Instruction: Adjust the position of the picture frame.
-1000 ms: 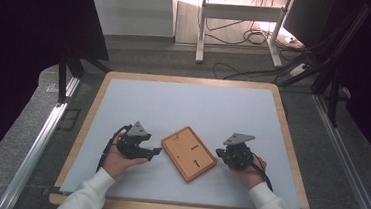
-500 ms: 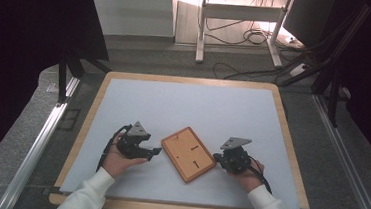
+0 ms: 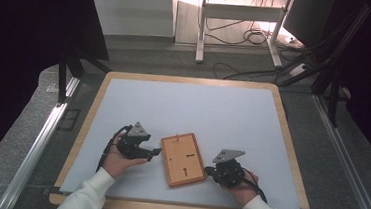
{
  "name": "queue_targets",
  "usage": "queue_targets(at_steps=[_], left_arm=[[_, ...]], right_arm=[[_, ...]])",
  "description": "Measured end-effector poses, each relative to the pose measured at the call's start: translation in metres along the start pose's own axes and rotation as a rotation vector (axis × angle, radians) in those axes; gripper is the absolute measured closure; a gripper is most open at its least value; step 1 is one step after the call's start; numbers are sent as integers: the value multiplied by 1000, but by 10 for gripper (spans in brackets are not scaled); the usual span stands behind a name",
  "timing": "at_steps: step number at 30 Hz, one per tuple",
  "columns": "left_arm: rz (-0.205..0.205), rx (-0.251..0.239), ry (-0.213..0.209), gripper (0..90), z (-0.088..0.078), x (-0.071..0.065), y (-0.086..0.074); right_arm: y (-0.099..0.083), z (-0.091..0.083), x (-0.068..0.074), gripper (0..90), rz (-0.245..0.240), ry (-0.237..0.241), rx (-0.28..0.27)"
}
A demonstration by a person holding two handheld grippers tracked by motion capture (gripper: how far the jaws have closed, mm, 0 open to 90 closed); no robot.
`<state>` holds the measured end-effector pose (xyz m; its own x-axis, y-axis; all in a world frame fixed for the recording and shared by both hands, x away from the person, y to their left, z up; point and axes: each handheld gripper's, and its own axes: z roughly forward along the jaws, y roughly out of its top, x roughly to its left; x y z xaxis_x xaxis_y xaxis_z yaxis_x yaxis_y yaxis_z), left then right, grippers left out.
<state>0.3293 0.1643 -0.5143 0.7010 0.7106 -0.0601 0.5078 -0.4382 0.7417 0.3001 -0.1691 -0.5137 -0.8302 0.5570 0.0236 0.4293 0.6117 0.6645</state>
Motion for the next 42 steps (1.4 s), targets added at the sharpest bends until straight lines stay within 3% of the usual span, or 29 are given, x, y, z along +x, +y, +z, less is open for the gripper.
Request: queue_targets(at_steps=[9, 22, 28, 36, 42], left_arm=[[6, 3, 1, 294, 1, 0, 0], [6, 6, 1, 295, 0, 1, -1], [6, -1, -1, 295, -1, 1, -1], [17, 5, 2, 297, 0, 1, -2], [24, 6, 5, 298, 0, 0, -1]], right_arm=[[6, 7, 23, 900, -23, 30, -22], [10, 17, 38, 900, -35, 89, -47], [10, 11, 29, 900, -41, 82, -65], [-6, -16, -13, 896, 28, -30, -102], [-12, -26, -25, 891, 36, -79, -117]])
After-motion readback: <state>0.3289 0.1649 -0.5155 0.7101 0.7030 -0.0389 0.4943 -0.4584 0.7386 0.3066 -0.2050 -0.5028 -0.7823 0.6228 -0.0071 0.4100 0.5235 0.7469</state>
